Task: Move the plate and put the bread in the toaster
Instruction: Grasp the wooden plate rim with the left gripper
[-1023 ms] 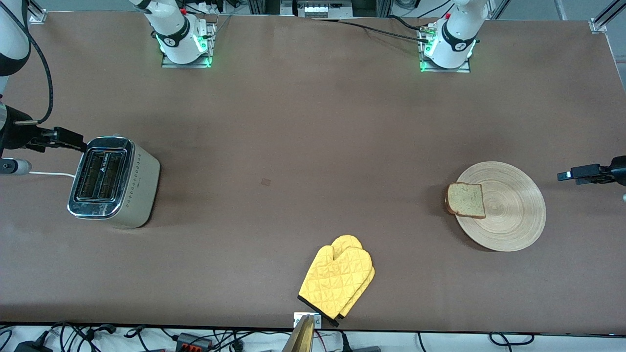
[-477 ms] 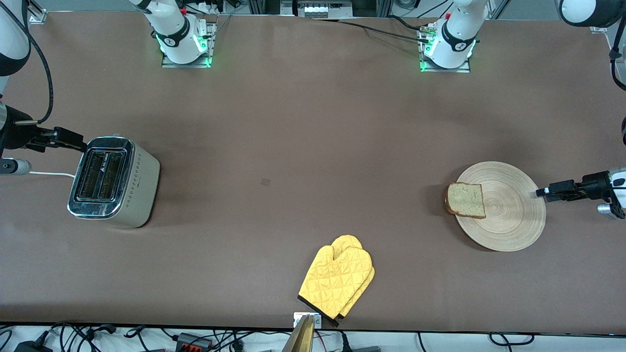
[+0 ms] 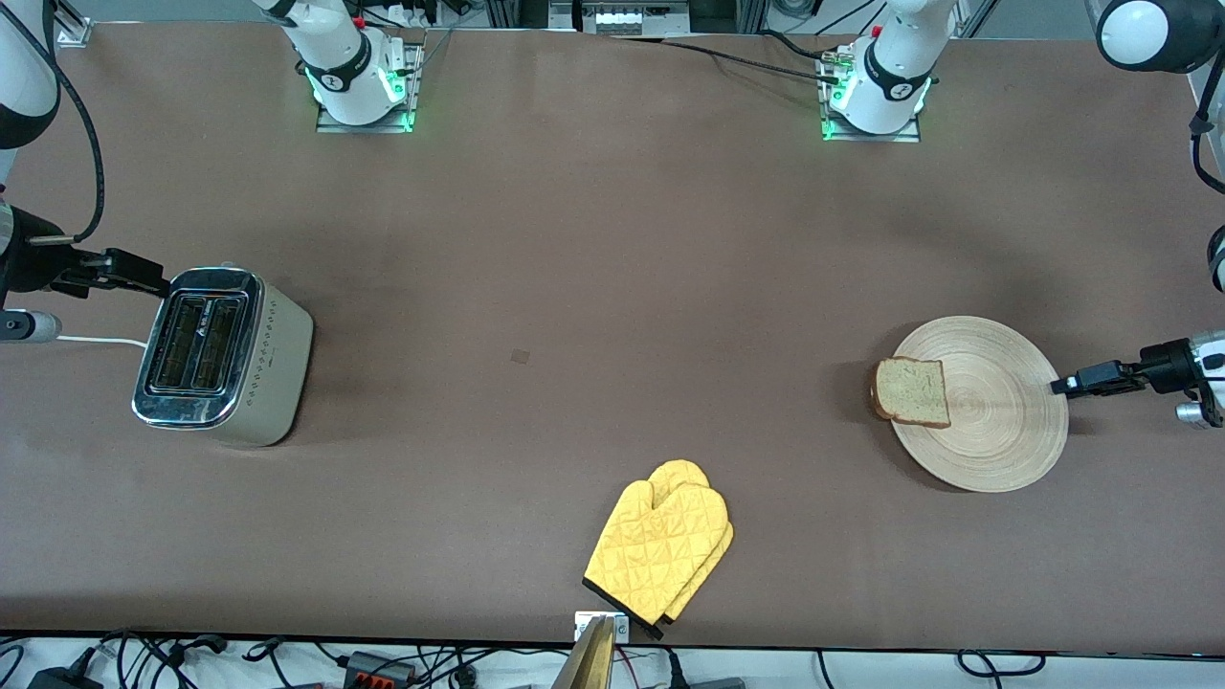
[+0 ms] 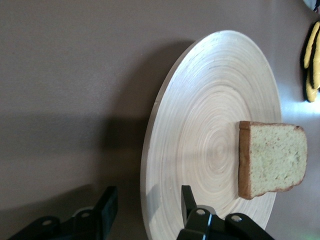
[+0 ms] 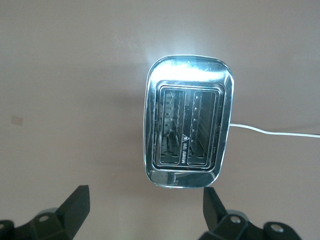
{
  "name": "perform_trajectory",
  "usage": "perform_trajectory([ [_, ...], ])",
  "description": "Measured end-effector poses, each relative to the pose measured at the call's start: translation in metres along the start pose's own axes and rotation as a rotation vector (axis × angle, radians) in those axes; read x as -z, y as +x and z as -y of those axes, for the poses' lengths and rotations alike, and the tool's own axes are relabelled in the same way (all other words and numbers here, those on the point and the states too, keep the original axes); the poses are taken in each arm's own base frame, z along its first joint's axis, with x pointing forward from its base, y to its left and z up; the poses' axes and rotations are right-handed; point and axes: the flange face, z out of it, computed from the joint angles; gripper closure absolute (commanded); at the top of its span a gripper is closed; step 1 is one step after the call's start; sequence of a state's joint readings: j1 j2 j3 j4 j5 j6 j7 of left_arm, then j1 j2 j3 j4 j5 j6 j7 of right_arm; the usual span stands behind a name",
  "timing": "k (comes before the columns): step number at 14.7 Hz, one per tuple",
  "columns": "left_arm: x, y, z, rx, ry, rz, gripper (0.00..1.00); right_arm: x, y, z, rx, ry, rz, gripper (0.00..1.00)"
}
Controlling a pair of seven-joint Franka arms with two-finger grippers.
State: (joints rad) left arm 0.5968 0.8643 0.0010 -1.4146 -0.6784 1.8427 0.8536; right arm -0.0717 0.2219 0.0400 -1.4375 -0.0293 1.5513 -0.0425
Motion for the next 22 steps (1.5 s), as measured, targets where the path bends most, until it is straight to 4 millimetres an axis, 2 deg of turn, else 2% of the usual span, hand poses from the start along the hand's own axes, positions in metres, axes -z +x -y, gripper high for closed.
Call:
perform_trajectory([
  [4,-0.003,-0.003,0.009,0.033,-0.044,-0.038,0.56,0.0,0.0,0.0,0.0,0.0,0.0,0.0],
  [10,-0.017,-0.013,0.023,0.068,-0.15,-0.066,0.59,0.0,0.0,0.0,0.0,0.0,0.0,0.0],
  [13,-0.022,-0.012,0.023,0.067,-0.172,-0.07,0.6,0.0,0.0,-0.001,-0.001,0.0,0.001,0.0],
  [16,-0.027,-0.014,0.021,0.072,-0.203,-0.065,0.69,-0.001,0.0,-0.001,-0.002,0.0,0.003,0.0],
  [17,-0.029,-0.014,0.022,0.068,-0.205,-0.063,0.87,-0.001,0.0,-0.002,-0.003,0.0,0.003,0.0],
  [20,-0.03,-0.018,0.027,0.025,-0.213,-0.069,0.97,-0.002,0.0,-0.003,-0.005,0.0,0.005,0.0],
  [22,-0.026,-0.018,0.027,0.02,-0.234,-0.078,0.99,-0.002,0.001,-0.003,-0.006,0.0,0.006,0.0],
])
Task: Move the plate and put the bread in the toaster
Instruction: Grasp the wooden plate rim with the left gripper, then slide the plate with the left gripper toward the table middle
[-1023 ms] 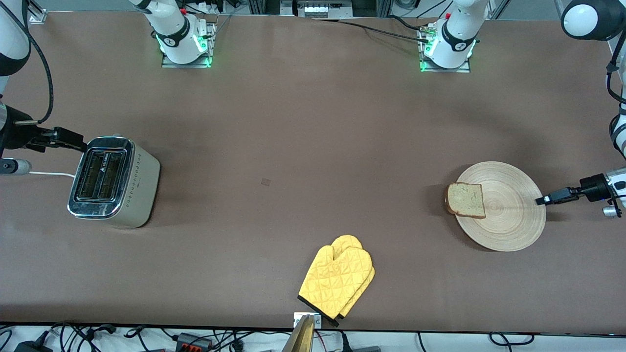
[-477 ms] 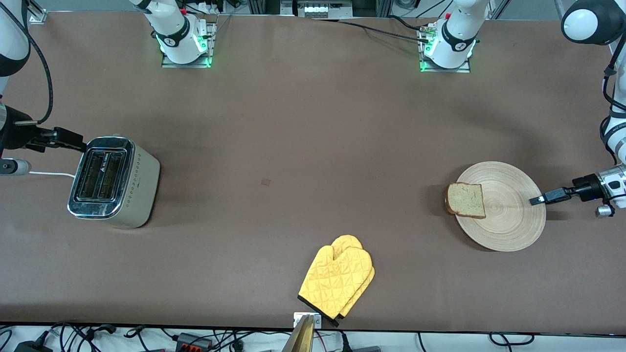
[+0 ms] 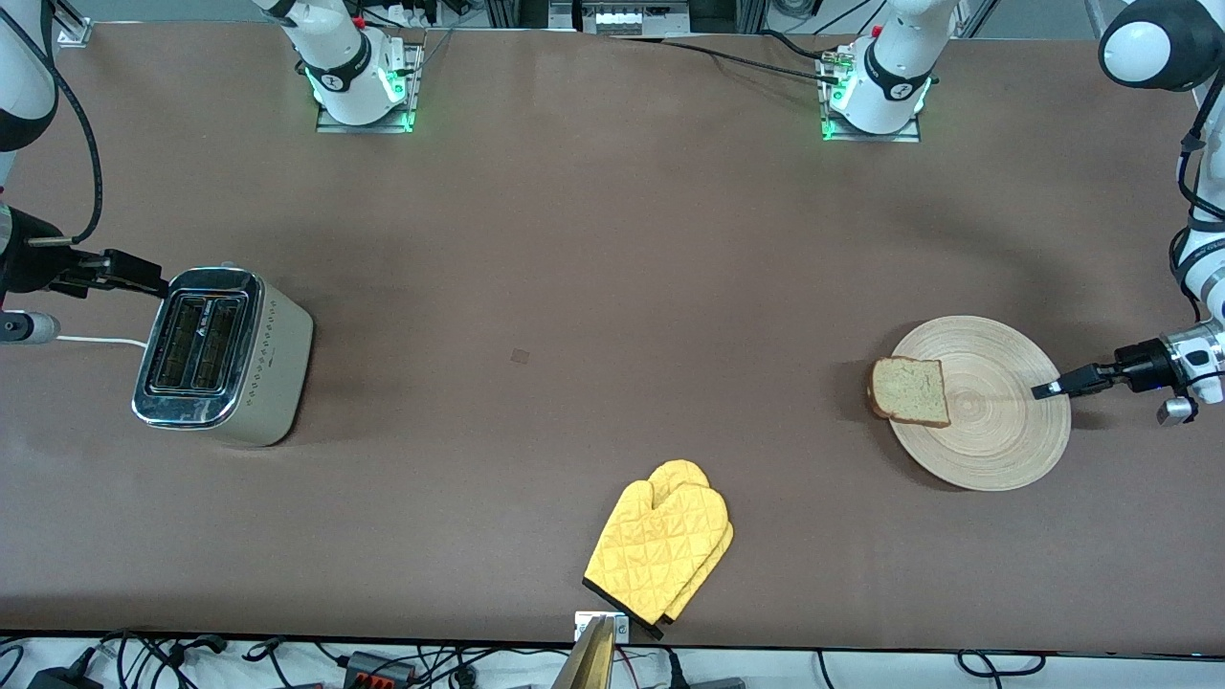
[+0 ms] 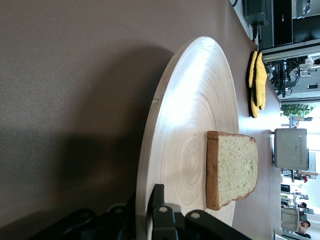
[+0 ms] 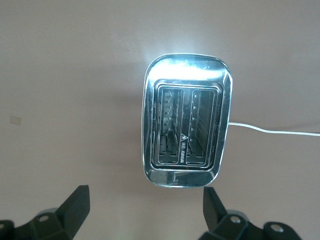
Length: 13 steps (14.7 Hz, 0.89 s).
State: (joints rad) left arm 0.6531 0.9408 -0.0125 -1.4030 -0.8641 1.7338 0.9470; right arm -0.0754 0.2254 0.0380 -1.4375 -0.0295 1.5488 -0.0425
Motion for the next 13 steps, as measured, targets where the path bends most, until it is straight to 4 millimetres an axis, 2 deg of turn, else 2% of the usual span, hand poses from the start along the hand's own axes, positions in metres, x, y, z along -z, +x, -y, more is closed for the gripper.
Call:
perform_trajectory([
  [5,0.0,-0.001,-0.002,-0.003,-0.016,0.009,0.99,-0.001,0.0,0.0,0.0,0.0,0.002,0.0],
  [8,-0.008,-0.003,-0.013,0.018,-0.083,0.062,0.99,-0.001,0.0,0.0,0.0,0.0,0.003,0.0],
  [10,-0.022,0.004,-0.024,0.045,-0.099,0.082,0.99,-0.004,0.001,0.0,-0.001,0.001,0.009,0.0],
  [13,-0.064,0.023,-0.057,0.056,-0.135,0.108,0.99,-0.007,0.002,-0.001,-0.001,0.001,0.019,0.0],
])
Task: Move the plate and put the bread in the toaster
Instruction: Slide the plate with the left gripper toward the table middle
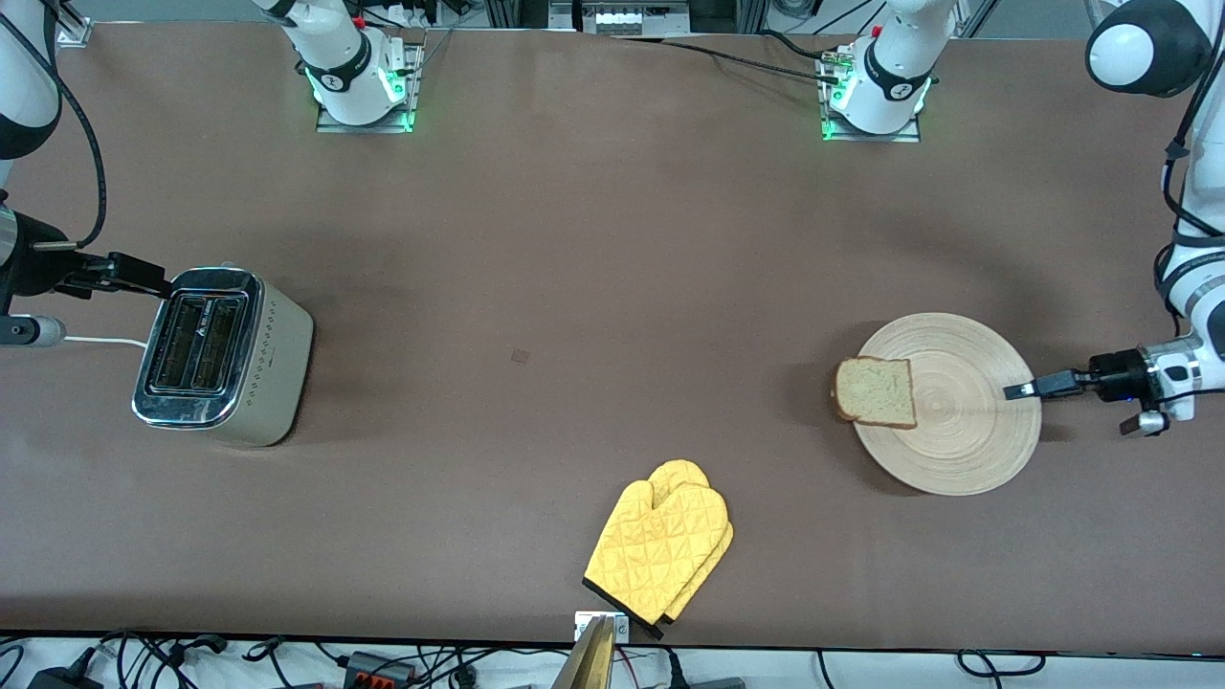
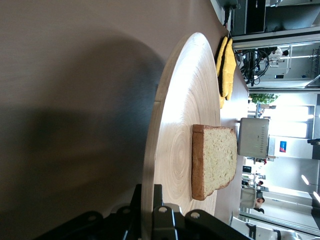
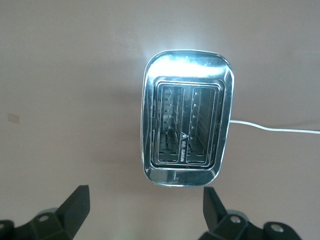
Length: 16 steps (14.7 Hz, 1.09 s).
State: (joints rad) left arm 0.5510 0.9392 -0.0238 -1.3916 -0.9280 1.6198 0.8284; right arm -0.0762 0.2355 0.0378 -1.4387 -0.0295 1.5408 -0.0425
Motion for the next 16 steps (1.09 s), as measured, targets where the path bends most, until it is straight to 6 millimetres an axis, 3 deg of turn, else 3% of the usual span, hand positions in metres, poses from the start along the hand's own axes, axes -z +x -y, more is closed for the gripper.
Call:
perform_trajectory([
  [3,-0.062,0.023,-0.039,0.001,-0.027,0.027,0.99,-0.002,0.0,0.0,0.0,0.001,0.013,0.0],
  [6,-0.15,0.027,-0.094,0.023,-0.054,0.036,0.99,-0.003,-0.001,0.0,0.0,0.001,0.018,0.0],
  [8,-0.214,0.012,-0.131,0.036,-0.04,0.023,0.99,-0.003,-0.001,0.0,0.0,0.001,0.018,0.0],
  [10,-0.278,-0.017,-0.159,0.054,-0.015,0.014,0.99,-0.003,-0.001,0.0,0.0,0.001,0.021,0.0],
  [12,-0.319,-0.043,-0.175,0.089,-0.013,0.001,0.99,-0.003,-0.002,0.0,0.0,0.001,0.024,0.0],
  [16,-0.377,-0.071,-0.214,0.08,-0.007,-0.019,0.99,-0.005,-0.002,0.001,0.002,0.001,0.032,0.0],
])
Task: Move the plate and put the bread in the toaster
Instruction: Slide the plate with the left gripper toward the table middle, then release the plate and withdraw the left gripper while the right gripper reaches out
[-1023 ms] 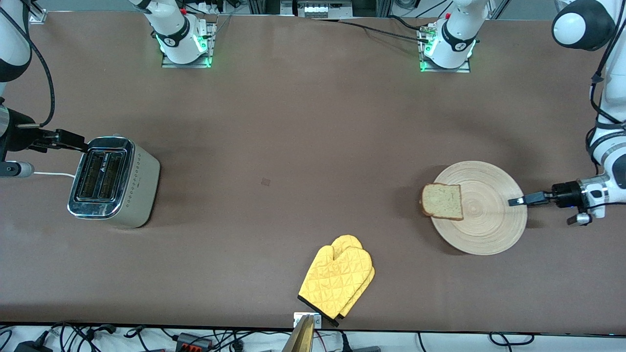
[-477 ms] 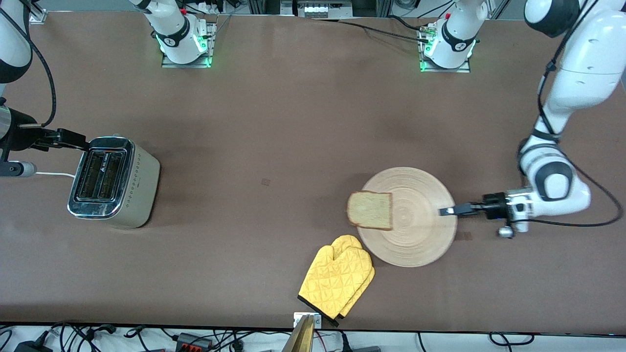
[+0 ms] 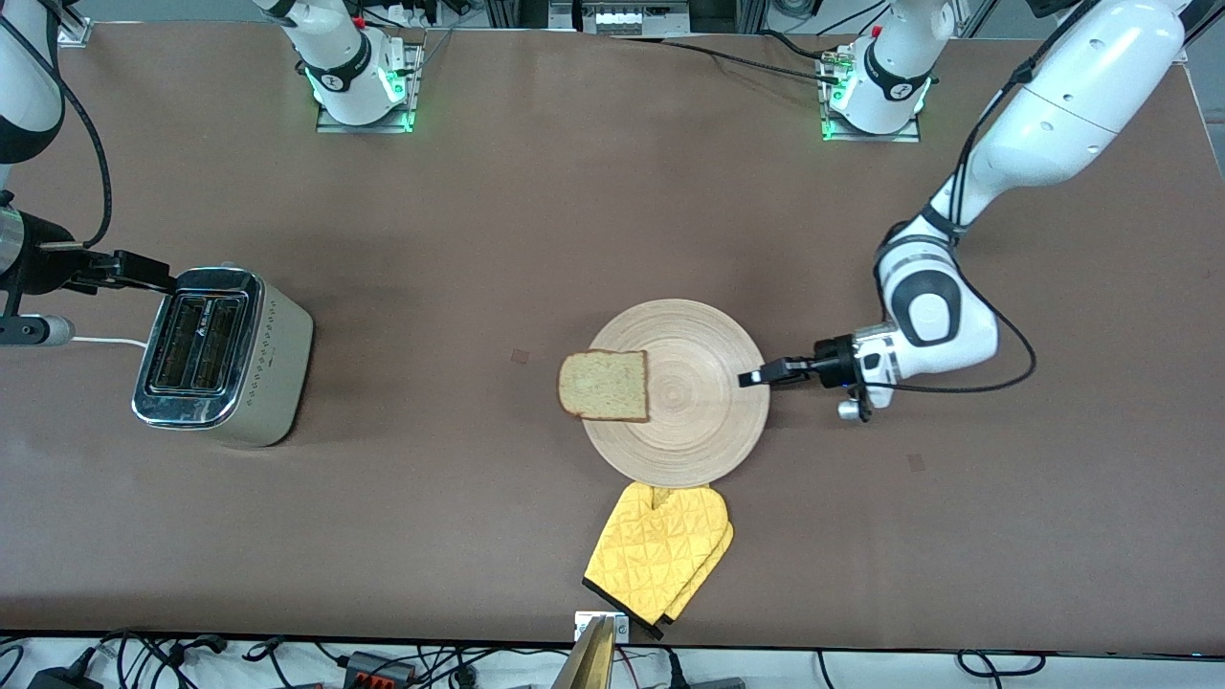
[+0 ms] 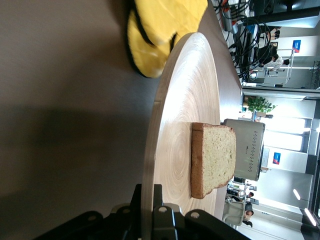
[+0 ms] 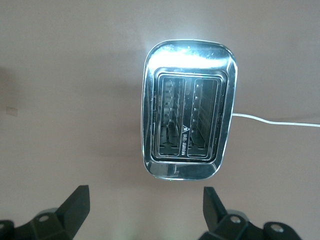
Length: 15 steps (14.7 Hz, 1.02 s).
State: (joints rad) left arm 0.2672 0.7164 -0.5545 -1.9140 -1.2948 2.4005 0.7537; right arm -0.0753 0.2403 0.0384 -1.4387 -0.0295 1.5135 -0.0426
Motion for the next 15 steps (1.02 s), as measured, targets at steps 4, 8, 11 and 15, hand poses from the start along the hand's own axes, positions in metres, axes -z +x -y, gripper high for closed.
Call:
perform_trajectory([
  [4,-0.052,-0.029,-0.019,-0.01,0.034,0.001,0.99,-0.002,0.001,0.001,0.002,0.0,0.005,0.0],
  [8,-0.109,-0.071,-0.03,-0.078,0.048,0.025,0.99,-0.003,-0.001,0.001,0.002,0.001,0.024,0.0],
  [11,-0.117,-0.075,-0.022,-0.092,0.048,0.037,1.0,-0.004,-0.002,0.001,0.002,0.001,0.031,0.0],
  [15,-0.122,-0.077,-0.015,-0.094,0.051,0.041,0.96,-0.004,-0.002,0.003,0.005,0.001,0.033,0.0],
])
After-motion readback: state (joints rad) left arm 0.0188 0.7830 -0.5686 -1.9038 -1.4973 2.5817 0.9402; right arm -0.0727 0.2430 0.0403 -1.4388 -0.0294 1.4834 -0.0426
